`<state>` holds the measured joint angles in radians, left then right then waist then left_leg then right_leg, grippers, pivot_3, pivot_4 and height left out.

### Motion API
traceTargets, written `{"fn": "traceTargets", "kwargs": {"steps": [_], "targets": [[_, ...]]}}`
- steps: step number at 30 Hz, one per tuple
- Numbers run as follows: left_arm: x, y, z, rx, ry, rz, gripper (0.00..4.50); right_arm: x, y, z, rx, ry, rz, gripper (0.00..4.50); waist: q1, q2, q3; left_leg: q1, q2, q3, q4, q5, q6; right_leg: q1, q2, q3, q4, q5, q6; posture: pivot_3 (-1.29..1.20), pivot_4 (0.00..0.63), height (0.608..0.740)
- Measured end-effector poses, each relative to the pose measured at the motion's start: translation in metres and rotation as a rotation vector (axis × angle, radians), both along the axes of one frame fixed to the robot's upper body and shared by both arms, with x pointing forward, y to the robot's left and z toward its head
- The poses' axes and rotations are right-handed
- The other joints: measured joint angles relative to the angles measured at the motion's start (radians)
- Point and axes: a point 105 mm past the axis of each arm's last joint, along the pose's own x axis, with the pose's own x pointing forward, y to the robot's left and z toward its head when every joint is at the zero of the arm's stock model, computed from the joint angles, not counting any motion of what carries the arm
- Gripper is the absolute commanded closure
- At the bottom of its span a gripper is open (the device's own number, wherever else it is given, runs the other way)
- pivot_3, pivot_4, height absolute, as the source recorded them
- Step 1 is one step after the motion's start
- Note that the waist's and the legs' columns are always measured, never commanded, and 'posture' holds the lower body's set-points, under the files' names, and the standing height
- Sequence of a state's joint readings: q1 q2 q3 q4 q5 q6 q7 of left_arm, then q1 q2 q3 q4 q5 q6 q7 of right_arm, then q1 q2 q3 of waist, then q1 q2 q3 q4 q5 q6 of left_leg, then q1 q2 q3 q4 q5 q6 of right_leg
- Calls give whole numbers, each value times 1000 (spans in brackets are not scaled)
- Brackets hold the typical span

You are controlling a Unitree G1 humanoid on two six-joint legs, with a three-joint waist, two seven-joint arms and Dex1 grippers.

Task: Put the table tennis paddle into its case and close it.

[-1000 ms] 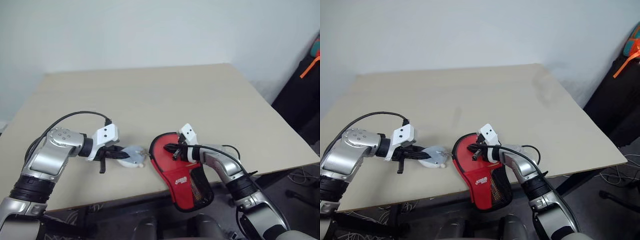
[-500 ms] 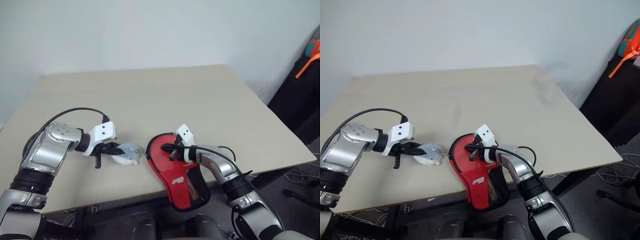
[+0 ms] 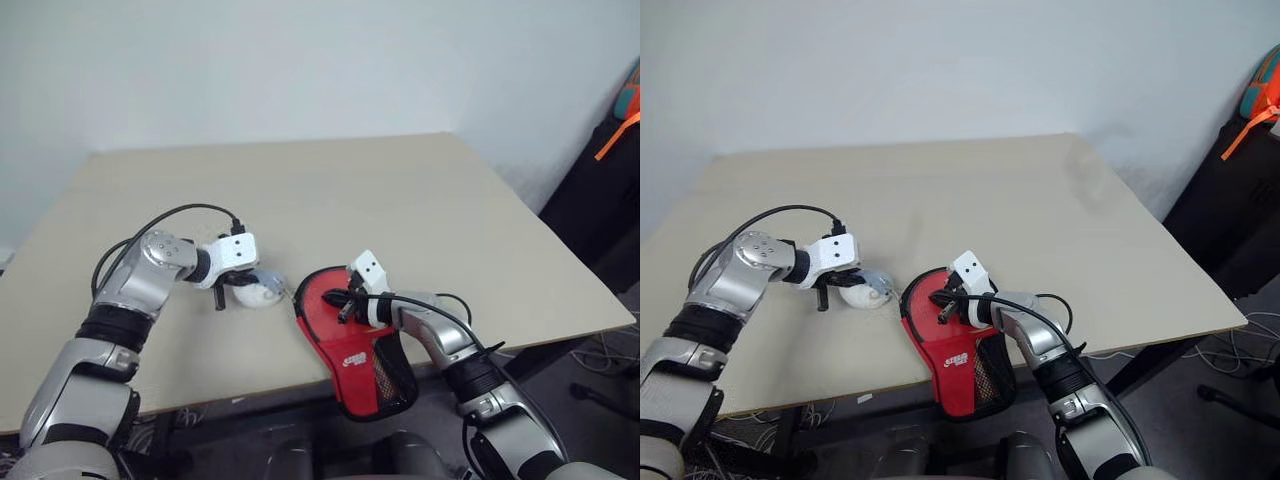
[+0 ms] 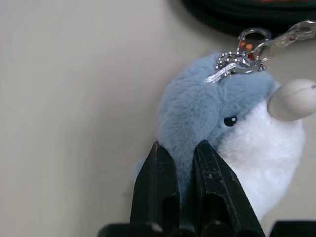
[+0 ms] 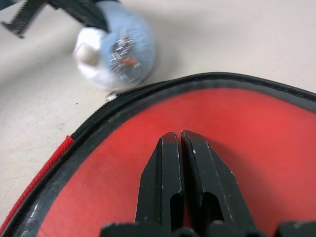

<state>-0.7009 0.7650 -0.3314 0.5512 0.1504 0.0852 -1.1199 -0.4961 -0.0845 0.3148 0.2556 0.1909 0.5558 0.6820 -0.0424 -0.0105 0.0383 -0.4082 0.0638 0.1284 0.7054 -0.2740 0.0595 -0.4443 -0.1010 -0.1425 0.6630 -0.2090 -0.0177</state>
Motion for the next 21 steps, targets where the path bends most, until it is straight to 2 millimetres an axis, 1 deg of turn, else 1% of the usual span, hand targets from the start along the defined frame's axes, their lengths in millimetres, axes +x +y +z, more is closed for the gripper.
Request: {"fn": "traceTargets", "kwargs": {"steps": [9, 14, 18, 21], "targets": [[22, -9, -6, 48, -61, 43, 4469, -4, 2, -1, -8, 17, 21, 4360, 4, 2, -1, 0, 0, -2, 1, 0, 0, 1, -1, -2, 1, 1, -1, 0, 0, 706], [37, -22, -9, 71, -101, 68, 4469, -6, 1, -1, -13, 19, 26, 4360, 25, 3, -2, 0, 0, -3, 3, 0, 3, 1, -1, -2, 5, 1, -2, 0, 0, 706], [45, -25, -10, 86, -131, 86, 4469, -7, 4, -2, -12, 22, 34, 4360, 31, 3, -2, 0, 0, -6, 3, 1, 5, 0, -1, -2, 9, 1, -2, 0, 0, 706], [52, -32, -11, 94, -150, 96, 4469, -8, 4, -2, -16, 28, 34, 4360, 43, 3, -2, 0, 0, -8, 3, 4, 5, 0, -2, -5, 11, 1, -2, 0, 0, 706]]}}
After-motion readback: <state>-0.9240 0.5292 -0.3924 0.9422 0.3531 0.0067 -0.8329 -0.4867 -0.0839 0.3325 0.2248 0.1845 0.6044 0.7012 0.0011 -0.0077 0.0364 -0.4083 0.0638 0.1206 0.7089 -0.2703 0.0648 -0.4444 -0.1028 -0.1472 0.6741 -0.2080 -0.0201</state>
